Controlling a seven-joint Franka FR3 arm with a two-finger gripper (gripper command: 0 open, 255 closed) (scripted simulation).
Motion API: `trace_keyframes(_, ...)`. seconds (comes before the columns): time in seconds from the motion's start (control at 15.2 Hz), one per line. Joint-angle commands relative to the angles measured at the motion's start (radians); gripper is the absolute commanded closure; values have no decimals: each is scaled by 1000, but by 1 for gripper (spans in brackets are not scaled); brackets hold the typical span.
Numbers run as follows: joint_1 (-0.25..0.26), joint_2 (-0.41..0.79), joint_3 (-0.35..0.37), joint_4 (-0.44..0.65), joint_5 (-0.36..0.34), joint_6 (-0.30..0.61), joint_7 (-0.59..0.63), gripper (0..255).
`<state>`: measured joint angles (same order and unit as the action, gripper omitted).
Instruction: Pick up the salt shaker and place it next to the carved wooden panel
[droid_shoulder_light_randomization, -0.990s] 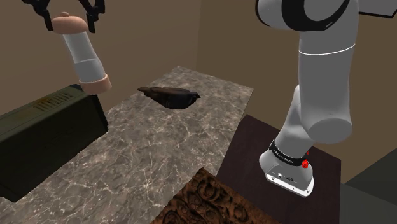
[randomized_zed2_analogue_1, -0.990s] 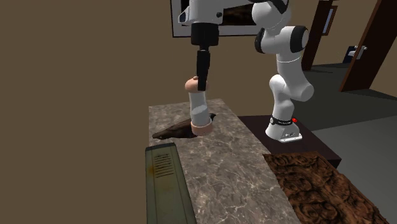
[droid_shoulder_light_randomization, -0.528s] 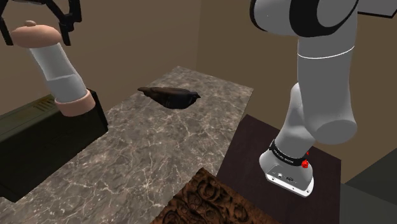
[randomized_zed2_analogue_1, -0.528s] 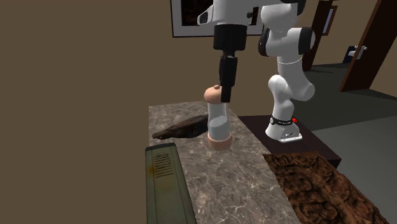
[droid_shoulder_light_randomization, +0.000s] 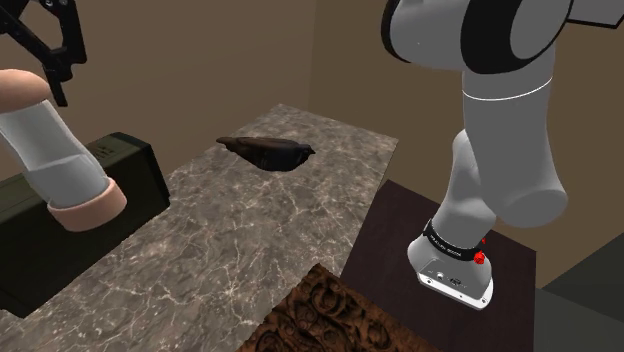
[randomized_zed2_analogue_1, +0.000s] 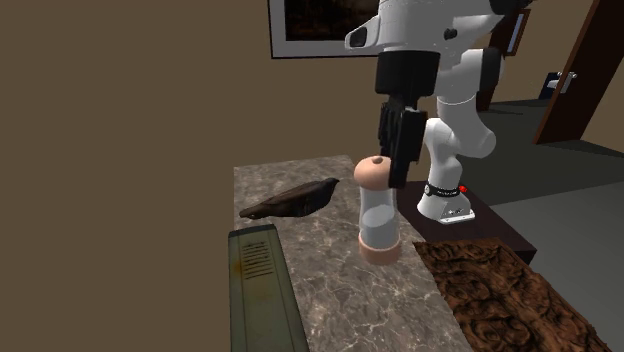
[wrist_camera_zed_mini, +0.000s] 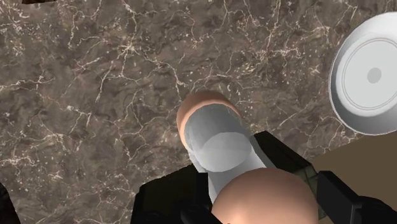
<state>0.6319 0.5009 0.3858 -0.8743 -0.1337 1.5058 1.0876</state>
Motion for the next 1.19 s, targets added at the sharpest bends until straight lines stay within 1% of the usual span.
trace_keyframes(0.0,-11,-24,2,-65,8,42,2,255)
trace_keyframes(0.46,-49,-89,6,-266,32,178,-3,255)
trace_keyframes(1.12,-75,-129,5,-462,47,335,-10,255)
